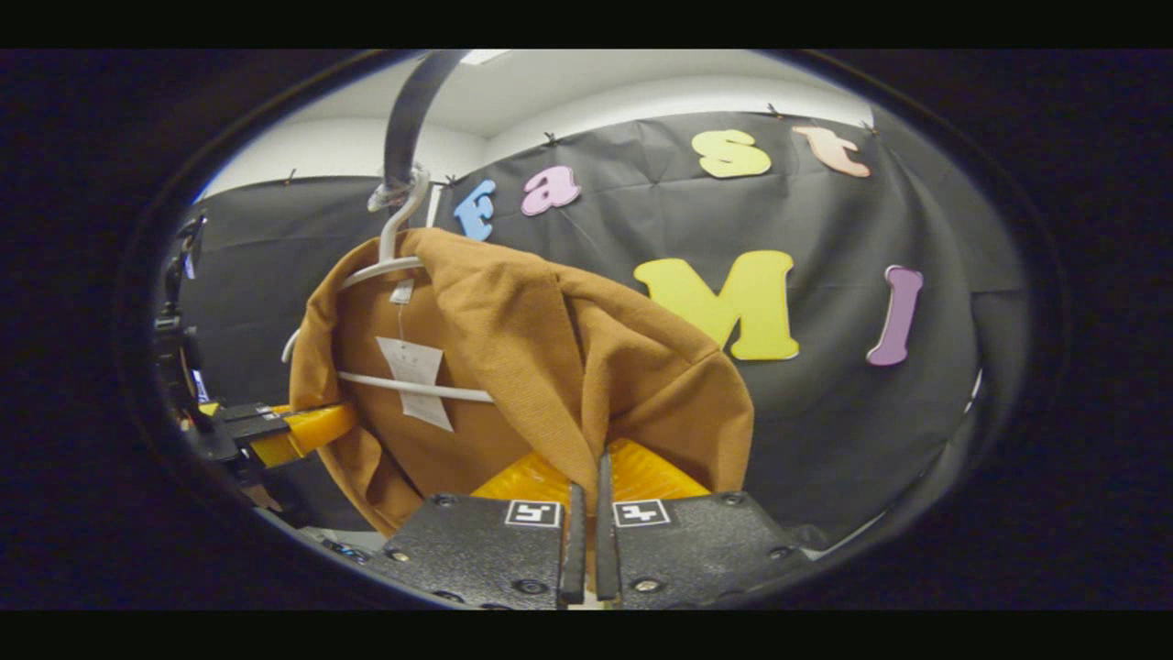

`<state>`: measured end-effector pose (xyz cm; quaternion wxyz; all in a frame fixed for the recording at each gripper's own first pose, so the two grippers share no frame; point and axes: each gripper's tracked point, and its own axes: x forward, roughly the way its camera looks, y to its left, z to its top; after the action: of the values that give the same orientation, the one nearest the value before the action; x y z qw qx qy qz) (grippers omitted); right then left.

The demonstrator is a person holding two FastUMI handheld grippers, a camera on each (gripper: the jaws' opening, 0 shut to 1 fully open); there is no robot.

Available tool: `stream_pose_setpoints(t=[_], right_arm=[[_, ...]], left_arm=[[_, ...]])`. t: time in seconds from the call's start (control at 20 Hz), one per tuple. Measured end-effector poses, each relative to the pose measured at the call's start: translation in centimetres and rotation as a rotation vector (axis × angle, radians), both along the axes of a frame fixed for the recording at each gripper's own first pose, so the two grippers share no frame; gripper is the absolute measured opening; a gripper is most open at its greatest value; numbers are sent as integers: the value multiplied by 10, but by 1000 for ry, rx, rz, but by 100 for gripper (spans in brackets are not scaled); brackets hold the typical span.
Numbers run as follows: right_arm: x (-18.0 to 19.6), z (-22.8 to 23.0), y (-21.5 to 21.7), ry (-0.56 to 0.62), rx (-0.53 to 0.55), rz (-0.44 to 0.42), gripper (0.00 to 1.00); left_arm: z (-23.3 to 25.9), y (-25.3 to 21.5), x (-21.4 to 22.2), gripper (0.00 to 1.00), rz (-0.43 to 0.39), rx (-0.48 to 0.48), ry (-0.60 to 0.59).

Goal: Grasp the clothes on the hanger with both hands and then place them into the laundry hamper below.

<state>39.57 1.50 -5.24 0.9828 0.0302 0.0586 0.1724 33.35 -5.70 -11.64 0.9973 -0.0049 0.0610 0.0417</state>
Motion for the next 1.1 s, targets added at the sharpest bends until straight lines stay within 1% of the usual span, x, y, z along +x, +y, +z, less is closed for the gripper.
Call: stream_pose_setpoints(t=[0.05, 0.1, 0.15, 0.25, 0.3, 0.4, 0.45, 0.5, 0.55, 0.6, 0.65, 0.7, 0.75, 0.8, 0.85, 0.9, 1.05, 1.1], right_arm=[[-1, 1, 0, 7, 15, 29, 7], [-3, 1, 0, 18, 46, 66, 7], [-3, 2, 2, 44, 89, 112, 7], [-4, 7, 6, 90, 202, 199, 7], [-11, 13, 9, 106, 271, 258, 7], [-24, 26, 18, 121, 395, 382, 5], [-29, 31, 22, 127, 426, 442, 7], [-37, 33, 23, 133, 440, 495, 5], [-41, 36, 21, 128, 456, 528, 5], [-47, 38, 22, 133, 461, 564, 5], [-48, 45, 20, 115, 478, 579, 5], [-53, 52, 18, 105, 480, 592, 5], [-54, 57, 17, 88, 487, 599, 5], [-58, 63, 17, 83, 507, 621, 5], [-58, 71, 16, 72, 536, 628, 5], [-59, 77, 15, 65, 556, 636, 5], [-58, 99, 13, 40, 627, 665, 5], [-59, 103, 13, 31, 644, 667, 5]], left_arm=[[-1, -3, -3, 1, -22, -11, 4], [-1, -4, -6, 4, -28, -16, 9], [0, -4, -6, 1, -34, -13, 13], [3, 0, -10, 1, -33, -15, 15], [7, 3, -11, 1, -28, -24, 9], [25, 6, -12, 0, -46, -40, -15], [34, 9, -11, 0, -42, -36, -28], [42, 12, -10, 4, -49, -35, -41], [50, 15, -10, 0, -52, -38, -59], [56, 16, -11, 0, -57, -41, -67], [63, 18, -11, 3, -61, -41, -83], [66, 21, -11, 3, -60, -39, -85], [69, 22, -11, 0, -62, -37, -90], [71, 23, -12, 0, -64, -36, -98], [74, 24, -12, 3, -62, -34, -102], [76, 27, -12, 4, -56, -36, -105], [91, 37, -9, 3, -43, -67, -134], [97, 45, -6, 0, -32, -67, -140]])
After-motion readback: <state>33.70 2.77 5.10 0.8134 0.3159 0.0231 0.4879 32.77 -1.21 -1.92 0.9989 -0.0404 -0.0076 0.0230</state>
